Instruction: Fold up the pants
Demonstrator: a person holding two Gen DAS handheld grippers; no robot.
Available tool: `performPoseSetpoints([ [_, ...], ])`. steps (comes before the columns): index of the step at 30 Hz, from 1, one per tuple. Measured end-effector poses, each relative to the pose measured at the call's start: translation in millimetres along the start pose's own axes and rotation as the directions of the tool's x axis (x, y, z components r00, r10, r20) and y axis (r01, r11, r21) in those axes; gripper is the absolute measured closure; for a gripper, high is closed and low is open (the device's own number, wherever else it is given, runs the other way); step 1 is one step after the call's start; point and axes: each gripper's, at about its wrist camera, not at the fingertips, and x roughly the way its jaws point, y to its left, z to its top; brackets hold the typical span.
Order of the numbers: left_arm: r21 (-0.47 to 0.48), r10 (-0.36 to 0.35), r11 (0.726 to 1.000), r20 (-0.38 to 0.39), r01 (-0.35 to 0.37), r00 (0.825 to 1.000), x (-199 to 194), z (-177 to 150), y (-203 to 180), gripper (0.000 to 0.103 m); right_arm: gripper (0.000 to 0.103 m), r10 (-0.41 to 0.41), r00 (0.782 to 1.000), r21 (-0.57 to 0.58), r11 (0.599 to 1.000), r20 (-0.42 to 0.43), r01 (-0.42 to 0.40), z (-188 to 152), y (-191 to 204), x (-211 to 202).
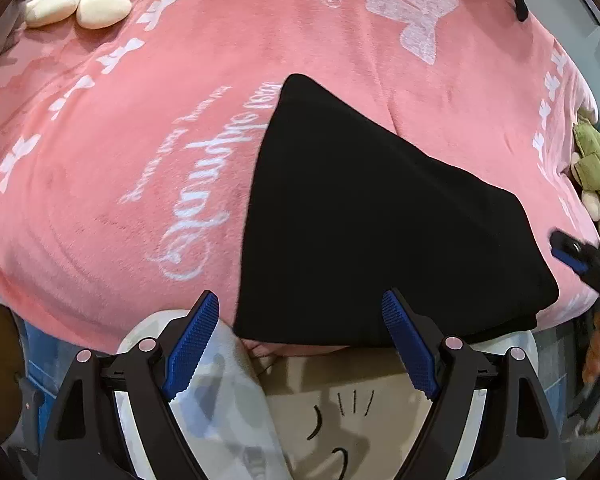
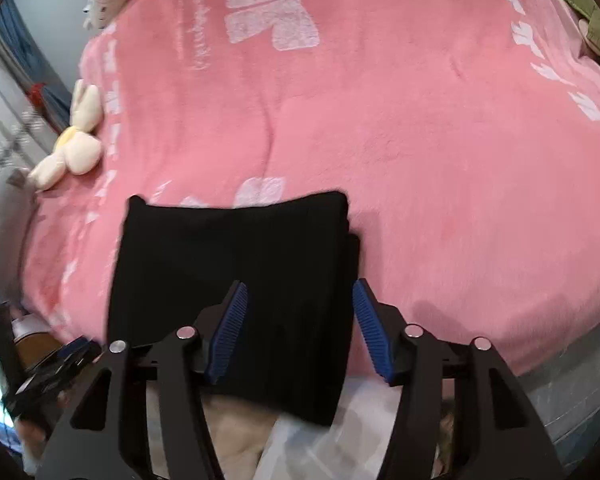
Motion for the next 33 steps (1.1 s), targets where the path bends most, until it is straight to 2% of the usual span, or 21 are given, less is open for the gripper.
performPoseSetpoints([
  [4, 0.024, 0.009, 1.000, -0.003, -0.008, 1.000, 2, 1, -8, 0.022, 0.049, 0.039, 0.999, 0.026, 0.999, -0.026, -0.038, 18, -7, 33],
  [6, 0.025, 0.011, 1.000, -0.009, -0.011, 1.000, 4, 1, -9, 0.022, 0.052, -0.027, 0.999, -0.021, 0.999, -0.035, 0.026, 28, -3, 52],
  [8, 0.025, 0.013, 1.000, -0.017, -0.013, 1.000, 7, 2, -10, 0.022, 0.071, -0.064, 0.996, -0.081, 0.995, -0.062, 0.059, 36, 5, 71],
  [9, 0.026, 0.017, 1.000, -0.023, -0.016, 1.000, 9, 3, -10, 0.022, 0.084, -0.047, 0.997, -0.079, 0.996, -0.068, 0.042, 39, 9, 72],
  [10, 0.027, 0.019, 0.999, -0.025, -0.018, 1.000, 10, 3, -10, 0.022, 0.099, -0.009, 0.998, -0.078, 0.997, -0.059, 0.004, 43, 14, 65],
  [13, 0.032, 0.022, 0.999, -0.026, -0.022, 0.999, 13, 5, -10, 0.022, 0.099, 0.161, 0.984, -0.128, 0.980, 0.073, -0.151, 53, 43, -1],
  [15, 0.030, 0.024, 0.999, -0.031, -0.024, 0.999, 17, 7, -11, 0.022, 0.098, 0.158, 0.981, -0.145, 0.979, 0.111, -0.141, 50, 49, -20],
  [16, 0.028, 0.020, 0.999, -0.033, -0.019, 0.999, 19, 9, -12, 0.022, 0.094, 0.129, 0.986, -0.142, 0.983, 0.109, -0.113, 46, 44, -19],
  [17, 0.025, 0.018, 1.000, -0.035, -0.017, 0.999, 20, 10, -13, 0.022, 0.088, 0.041, 0.996, -0.139, 0.990, 0.073, -0.031, 39, 32, -1],
  [18, 0.024, 0.015, 1.000, -0.038, -0.014, 0.999, 22, 10, -13, 0.022, 0.079, -0.058, 0.998, -0.145, 0.988, 0.027, 0.061, 32, 20, 18],
  [19, 0.026, 0.010, 1.000, -0.040, -0.009, 0.999, 22, 11, -13, 0.022, 0.077, -0.176, 0.984, -0.152, 0.974, -0.041, 0.168, 23, 7, 40],
  [20, 0.032, 0.007, 0.999, -0.042, -0.006, 0.999, 22, 11, -13, 0.022, 0.076, -0.229, 0.971, -0.128, 0.967, -0.066, 0.219, 13, -2, 47],
  [21, 0.046, 0.010, 0.999, -0.038, -0.008, 0.999, 21, 10, -14, 0.022, 0.076, -0.165, 0.986, -0.083, 0.983, -0.012, 0.163, 10, 0, 31],
  [22, 0.053, 0.014, 0.998, -0.036, -0.012, 0.999, 20, 9, -15, 0.022, 0.076, -0.124, 0.992, -0.073, 0.990, 0.017, 0.125, 11, 6, 20],
  [23, 0.061, 0.023, 0.998, -0.035, -0.021, 0.999, 19, 8, -15, 0.022, 0.076, -0.067, 0.996, -0.087, 0.994, 0.066, 0.073, 16, 25, 5],
  [24, 0.065, 0.025, 0.998, -0.036, -0.023, 0.999, 19, 7, -14, 0.022, 0.076, -0.017, 0.997, -0.115, 0.993, 0.076, 0.026, 21, 40, -2],
  [26, 0.066, 0.015, 0.998, -0.040, -0.012, 0.999, 20, 4, -13, 0.022, 0.077, 0.145, 0.989, -0.224, 0.964, -0.009, -0.143, 38, 90, 7],
  [27, 0.066, 0.012, 0.998, -0.046, -0.009, 0.999, 20, 2, -13, 0.022, 0.077, 0.219, 0.974, -0.260, 0.939, -0.062, -0.227, 46, 113, 17],
  [29, 0.068, 0.007, 0.998, -0.050, -0.004, 0.999, 19, 1, -13, 0.022, 0.078, 0.299, 0.938, -0.305, 0.889, -0.176, -0.340, 59, 154, 49],
  [32, 0.060, 0.018, 0.998, -0.042, -0.015, 0.999, 16, -2, -10, 0.022, 0.078, 0.232, 0.931, -0.403, 0.852, -0.281, -0.334, 70, 208, 110],
  [33, 0.060, 0.018, 0.998, -0.044, -0.015, 0.999, 15, -3, -8, 0.022, 0.078, 0.211, 0.930, -0.409, 0.852, -0.303, -0.326, 71, 218, 129],
])
